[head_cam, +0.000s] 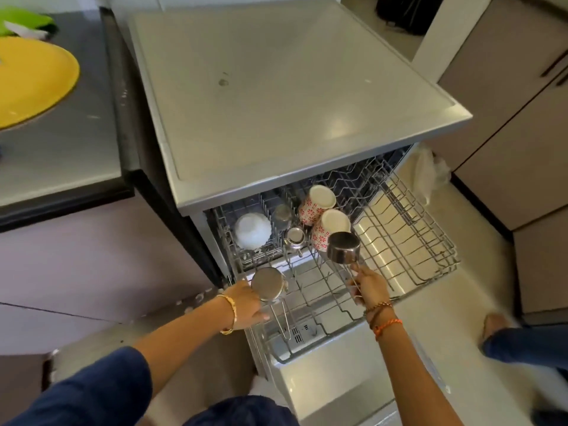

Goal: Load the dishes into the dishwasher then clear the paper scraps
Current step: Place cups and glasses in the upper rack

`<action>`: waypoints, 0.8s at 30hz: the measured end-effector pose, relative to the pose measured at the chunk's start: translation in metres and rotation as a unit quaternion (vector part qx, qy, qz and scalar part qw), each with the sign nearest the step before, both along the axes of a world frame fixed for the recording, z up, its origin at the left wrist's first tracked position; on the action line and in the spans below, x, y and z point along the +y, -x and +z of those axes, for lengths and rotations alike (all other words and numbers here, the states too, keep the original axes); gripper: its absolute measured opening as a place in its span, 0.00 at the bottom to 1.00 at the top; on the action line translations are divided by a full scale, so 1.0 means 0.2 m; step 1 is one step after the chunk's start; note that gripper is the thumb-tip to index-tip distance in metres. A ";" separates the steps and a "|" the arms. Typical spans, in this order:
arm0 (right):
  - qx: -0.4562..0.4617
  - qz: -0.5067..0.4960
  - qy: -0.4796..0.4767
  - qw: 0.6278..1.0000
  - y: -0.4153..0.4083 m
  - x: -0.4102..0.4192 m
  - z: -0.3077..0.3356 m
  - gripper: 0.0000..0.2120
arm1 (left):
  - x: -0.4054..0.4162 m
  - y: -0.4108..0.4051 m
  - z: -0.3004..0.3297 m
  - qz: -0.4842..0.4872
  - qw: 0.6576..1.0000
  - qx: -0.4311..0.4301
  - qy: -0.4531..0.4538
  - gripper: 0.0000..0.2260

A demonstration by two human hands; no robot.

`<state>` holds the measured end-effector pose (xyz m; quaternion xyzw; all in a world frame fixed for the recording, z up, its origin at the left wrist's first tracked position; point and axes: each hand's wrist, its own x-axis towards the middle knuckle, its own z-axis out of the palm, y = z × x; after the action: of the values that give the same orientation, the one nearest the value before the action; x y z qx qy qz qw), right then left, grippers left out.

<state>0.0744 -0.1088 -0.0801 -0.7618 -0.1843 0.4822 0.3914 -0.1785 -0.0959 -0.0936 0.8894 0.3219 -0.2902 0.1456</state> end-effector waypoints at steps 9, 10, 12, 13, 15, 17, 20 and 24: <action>-0.058 0.025 0.097 0.993 -0.16 0.12 -0.38 0.15 | 0.03 -0.02 -0.06 0.096 0.995 0.015 -0.015 0.20; -0.059 0.026 0.108 0.992 -0.17 0.12 -0.41 0.15 | 0.04 -0.03 -0.06 0.103 0.994 0.023 -0.010 0.18; -0.050 0.023 0.118 0.992 -0.17 0.12 -0.47 0.15 | 0.06 -0.06 -0.06 0.117 0.993 0.031 0.004 0.17; -0.049 0.022 0.119 0.991 -0.17 0.12 -0.50 0.15 | 0.07 -0.08 -0.06 0.124 0.992 0.036 0.006 0.16; -0.061 0.018 0.114 0.991 -0.16 0.12 -0.54 0.13 | 0.10 -0.11 -0.07 0.140 0.989 0.050 0.010 0.15; -0.081 0.019 0.107 0.991 -0.15 0.11 -0.56 0.11 | 0.11 -0.12 -0.09 0.152 0.986 0.071 0.012 0.13; -0.093 0.024 0.098 0.991 -0.14 0.10 -0.57 0.12 | 0.11 -0.13 -0.11 0.150 0.984 0.096 0.003 0.12; -0.074 -0.022 0.088 0.993 -0.16 0.11 -0.60 0.12 | 0.09 -0.14 -0.12 0.149 0.982 0.110 -0.029 0.12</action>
<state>0.1060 -0.0863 -0.1996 -0.8307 -0.1521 0.4303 0.3186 -0.1500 -0.0784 -0.1183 0.7980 0.4735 -0.3513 0.1249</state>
